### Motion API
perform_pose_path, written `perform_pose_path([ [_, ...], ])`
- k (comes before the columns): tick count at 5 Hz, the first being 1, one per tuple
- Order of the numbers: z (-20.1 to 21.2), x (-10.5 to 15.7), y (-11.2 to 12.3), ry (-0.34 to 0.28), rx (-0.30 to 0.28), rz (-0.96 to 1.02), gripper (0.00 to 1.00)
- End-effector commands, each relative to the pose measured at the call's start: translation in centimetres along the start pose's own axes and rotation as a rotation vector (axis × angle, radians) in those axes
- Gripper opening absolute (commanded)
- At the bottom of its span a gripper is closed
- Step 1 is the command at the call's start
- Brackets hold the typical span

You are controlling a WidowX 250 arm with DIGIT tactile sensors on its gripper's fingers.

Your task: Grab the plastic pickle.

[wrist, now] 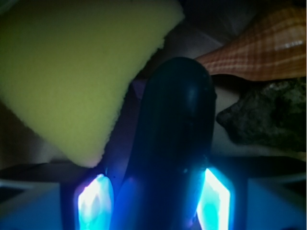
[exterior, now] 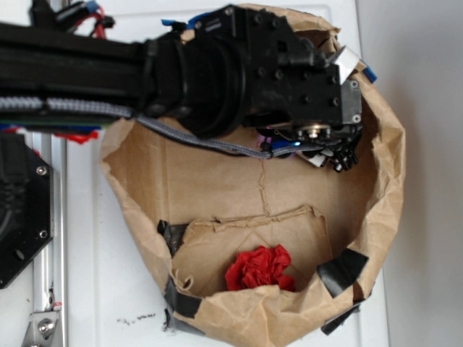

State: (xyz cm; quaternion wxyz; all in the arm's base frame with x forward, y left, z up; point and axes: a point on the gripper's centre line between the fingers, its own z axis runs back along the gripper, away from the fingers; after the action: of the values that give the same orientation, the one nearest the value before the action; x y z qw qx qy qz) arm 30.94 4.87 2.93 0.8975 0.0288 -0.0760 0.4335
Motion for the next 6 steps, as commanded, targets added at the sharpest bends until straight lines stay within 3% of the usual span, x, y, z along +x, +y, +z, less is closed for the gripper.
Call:
perform_pose_path([
  [1, 5.2, -1.5, 0.8, 0.001, -0.2, -0.386, 0.0],
  [2, 7.8, -4.1, 1.9, 0.059, -0.248, -0.627, 0.0],
  [3, 9.3, -6.0, 2.6, 0.027, -0.2, -0.855, 0.0],
  [4, 10.7, -7.3, 3.5, 0.01, -0.17, -0.944, 0.0],
  [5, 11.7, -5.4, 3.9, 0.116, -0.177, -0.982, 0.0],
  [6, 12.0, -4.2, 4.3, 0.073, -0.248, -0.905, 0.0],
])
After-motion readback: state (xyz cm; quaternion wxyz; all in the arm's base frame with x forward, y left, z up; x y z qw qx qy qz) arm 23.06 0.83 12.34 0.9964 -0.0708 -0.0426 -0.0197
